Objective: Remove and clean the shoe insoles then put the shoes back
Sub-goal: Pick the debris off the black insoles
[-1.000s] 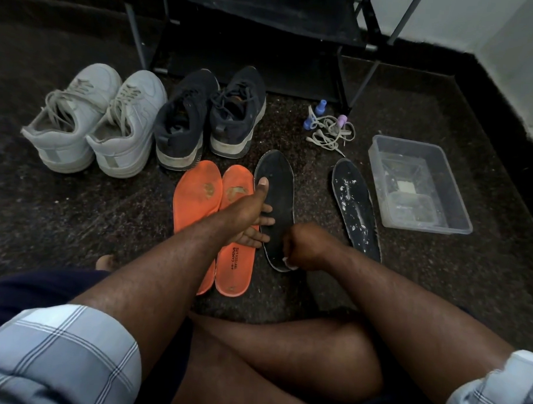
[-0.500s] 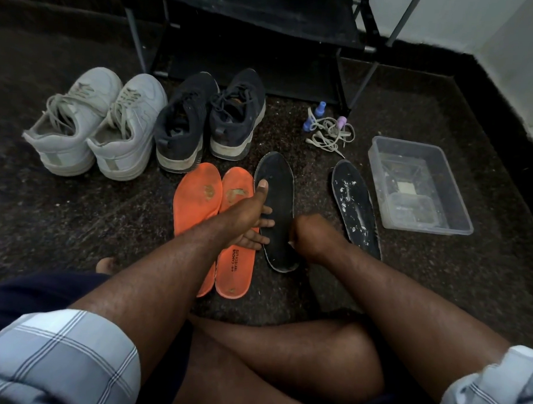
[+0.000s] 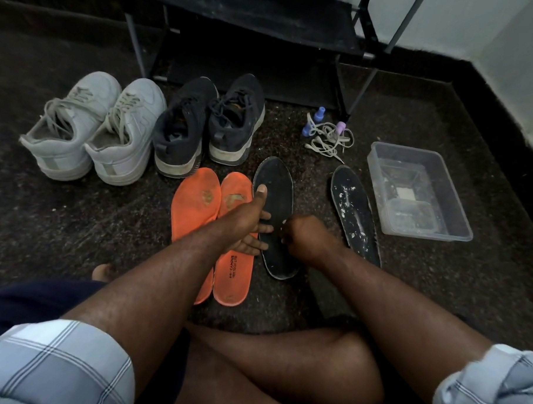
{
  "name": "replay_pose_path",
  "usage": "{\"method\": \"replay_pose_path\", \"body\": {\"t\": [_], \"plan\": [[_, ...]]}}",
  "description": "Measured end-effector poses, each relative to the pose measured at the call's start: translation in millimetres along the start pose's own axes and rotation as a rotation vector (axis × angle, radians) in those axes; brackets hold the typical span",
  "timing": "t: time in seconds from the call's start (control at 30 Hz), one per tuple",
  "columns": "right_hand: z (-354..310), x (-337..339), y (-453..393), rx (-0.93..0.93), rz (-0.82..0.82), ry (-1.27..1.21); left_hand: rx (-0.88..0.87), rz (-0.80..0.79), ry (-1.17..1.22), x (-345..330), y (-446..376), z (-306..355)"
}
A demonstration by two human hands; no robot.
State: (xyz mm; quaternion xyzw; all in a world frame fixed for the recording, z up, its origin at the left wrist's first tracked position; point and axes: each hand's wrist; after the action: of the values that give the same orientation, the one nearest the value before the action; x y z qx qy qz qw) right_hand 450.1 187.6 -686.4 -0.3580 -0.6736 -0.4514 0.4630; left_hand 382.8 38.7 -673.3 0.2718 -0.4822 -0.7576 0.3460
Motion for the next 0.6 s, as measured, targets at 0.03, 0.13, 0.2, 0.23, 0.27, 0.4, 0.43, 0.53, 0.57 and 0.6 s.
{"method": "replay_pose_path", "body": {"t": [0.03,0.13,0.2,0.23,0.27,0.4,0.43,0.53,0.57,0.6], "plan": [[1,2,-3,-0.001,0.049,-0.007,0.001,-0.001,-0.003,0,0,0],[-3,7,-12,0.024,0.119,-0.017,0.005,-0.013,-0.014,0,-1,-1],[-6,5,-10,0.042,0.089,-0.044,0.0,-0.019,-0.024,1,-1,-1],[-6,4,-9,0.044,0.081,-0.059,-0.002,-0.019,-0.024,1,-1,0],[-2,3,-10,0.032,0.104,-0.083,0.0,-0.017,-0.019,1,-2,0],[15,4,-21,-0.096,0.278,-0.227,0.008,-0.002,0.004,3,-5,1],[14,6,-23,-0.075,0.245,-0.194,0.01,0.0,0.005,3,-6,1],[0,8,-22,-0.018,0.095,-0.055,0.017,-0.002,-0.003,2,-5,1],[-4,7,-20,-0.015,0.065,-0.031,0.018,-0.007,-0.005,2,-4,2],[-4,5,-20,-0.02,0.058,-0.027,0.017,-0.01,-0.005,2,-4,1]]}}
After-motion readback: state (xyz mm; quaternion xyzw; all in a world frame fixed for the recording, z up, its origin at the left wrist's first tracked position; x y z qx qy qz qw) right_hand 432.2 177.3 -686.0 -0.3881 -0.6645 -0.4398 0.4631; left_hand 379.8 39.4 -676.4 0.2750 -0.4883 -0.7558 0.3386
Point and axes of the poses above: each hand's wrist, its own y-axis away from the middle knuckle, its own x-axis out of the back of the hand, z = x × y, and after that the axes turned 15 degrees about x, right-handed
